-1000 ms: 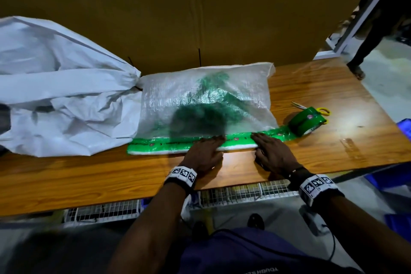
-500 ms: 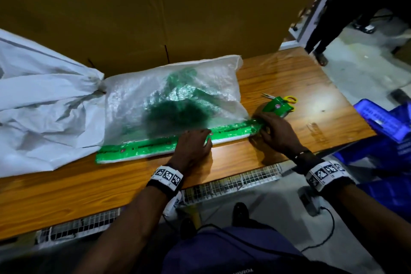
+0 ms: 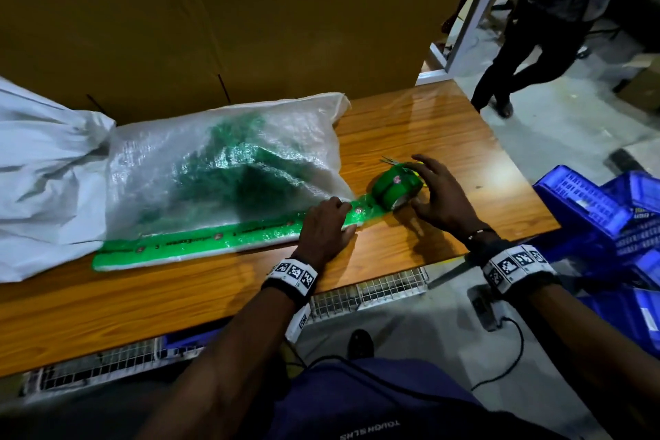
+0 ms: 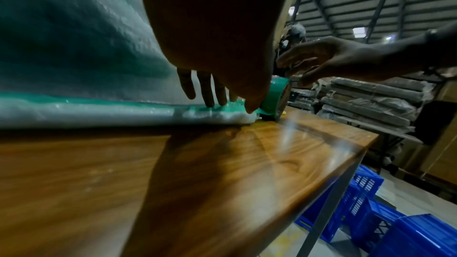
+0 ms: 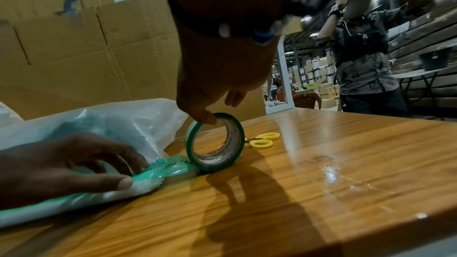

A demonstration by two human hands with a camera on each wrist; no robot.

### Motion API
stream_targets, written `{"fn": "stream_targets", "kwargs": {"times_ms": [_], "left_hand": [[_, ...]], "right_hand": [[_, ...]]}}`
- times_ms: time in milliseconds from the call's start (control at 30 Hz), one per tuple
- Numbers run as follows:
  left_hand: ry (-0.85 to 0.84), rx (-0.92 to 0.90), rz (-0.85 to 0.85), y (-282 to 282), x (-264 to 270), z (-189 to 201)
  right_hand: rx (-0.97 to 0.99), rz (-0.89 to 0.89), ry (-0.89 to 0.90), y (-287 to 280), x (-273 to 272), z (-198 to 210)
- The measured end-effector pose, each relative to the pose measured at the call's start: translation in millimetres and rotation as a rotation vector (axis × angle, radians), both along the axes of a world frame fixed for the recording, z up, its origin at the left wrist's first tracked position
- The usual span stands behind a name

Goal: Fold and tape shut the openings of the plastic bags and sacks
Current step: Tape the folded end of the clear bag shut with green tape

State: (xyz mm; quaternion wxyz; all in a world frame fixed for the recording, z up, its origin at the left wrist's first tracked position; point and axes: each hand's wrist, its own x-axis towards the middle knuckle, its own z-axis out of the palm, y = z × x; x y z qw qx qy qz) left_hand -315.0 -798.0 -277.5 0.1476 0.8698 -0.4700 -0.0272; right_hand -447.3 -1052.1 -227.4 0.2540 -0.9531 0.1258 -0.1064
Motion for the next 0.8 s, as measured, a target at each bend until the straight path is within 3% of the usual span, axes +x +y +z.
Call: {"fn": "stream_targets", "kwargs": {"times_ms": [200, 367, 667, 800], "left_hand": [[-0.062, 0.071, 0.100, -12.8, -9.6, -11.2], [-0.119, 0.074, 0.109, -14.3, -3.6, -5.6], [-0.220, 0.047, 0.115, -25.7, 33.2, 44.1], [-0.225, -0.120, 0.112, -28.9, 51.3, 69.0]], "right_hand": [[-0.121, 0.279, 0.146, -18.0, 18.1, -6.5], [-0.138, 0.370, 0.180, -33.2, 25.0, 3.7], [-0.021, 0.397, 0.135, -80.0, 37.3, 42.7], [-0.010, 0.351, 0.118, -89.4, 44.7, 68.3]]}}
